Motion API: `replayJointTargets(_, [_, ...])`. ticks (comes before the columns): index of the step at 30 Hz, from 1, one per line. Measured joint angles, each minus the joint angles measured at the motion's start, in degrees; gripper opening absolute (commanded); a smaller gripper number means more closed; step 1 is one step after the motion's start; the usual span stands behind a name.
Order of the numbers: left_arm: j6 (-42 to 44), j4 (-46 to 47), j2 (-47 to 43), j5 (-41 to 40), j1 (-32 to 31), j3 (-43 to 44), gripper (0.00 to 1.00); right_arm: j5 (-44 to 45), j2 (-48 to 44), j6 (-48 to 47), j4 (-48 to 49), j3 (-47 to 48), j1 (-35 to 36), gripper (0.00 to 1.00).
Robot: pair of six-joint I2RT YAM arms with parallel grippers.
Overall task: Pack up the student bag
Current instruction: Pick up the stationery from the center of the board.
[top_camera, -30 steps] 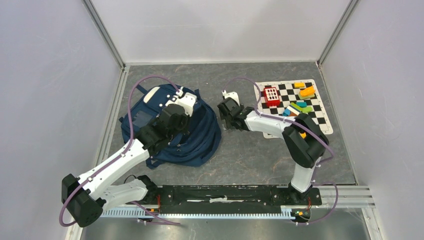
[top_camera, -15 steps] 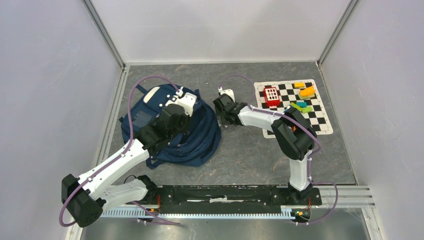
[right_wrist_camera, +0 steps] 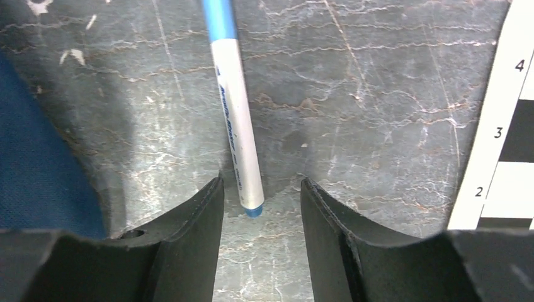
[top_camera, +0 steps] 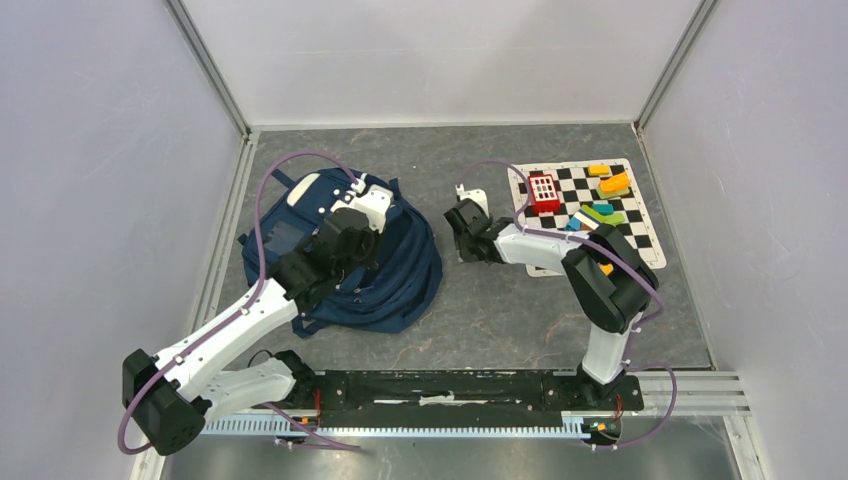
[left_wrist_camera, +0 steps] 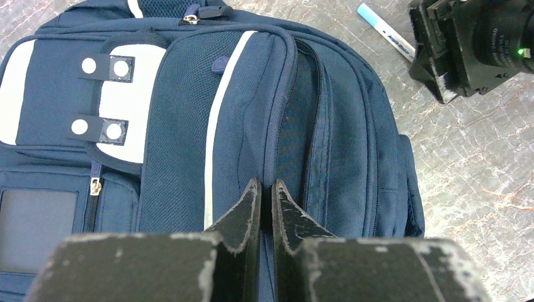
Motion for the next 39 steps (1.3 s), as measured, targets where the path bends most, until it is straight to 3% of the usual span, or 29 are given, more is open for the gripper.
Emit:
replayJointTargets(12, [0.0, 0.0, 0.0, 0.0, 0.0, 0.0, 0.06, -5.0, 1.0, -8.2, 2.6, 0.9, -3.5, 0.24])
replayJointTargets(19, [0.0, 0.0, 0.0, 0.0, 0.0, 0.0, 0.06, -8.1, 0.9, -12.7, 4.3, 0.4, -3.5, 0.00])
replayJointTargets(24, [0.0, 0.0, 0.0, 0.0, 0.0, 0.0, 0.06, -10.5, -4.1, -11.7, 6.1, -6.1, -3.6, 0.00])
replayJointTargets(31, [0.0, 0.0, 0.0, 0.0, 0.0, 0.0, 0.06, -15.3, -19.2, -7.8, 1.9, -20.1, -1.4, 0.00])
replayJointTargets(39, [0.0, 0.0, 0.0, 0.0, 0.0, 0.0, 0.06, -19.5, -35.9, -3.2, -5.4, -20.5, 3.6, 0.00])
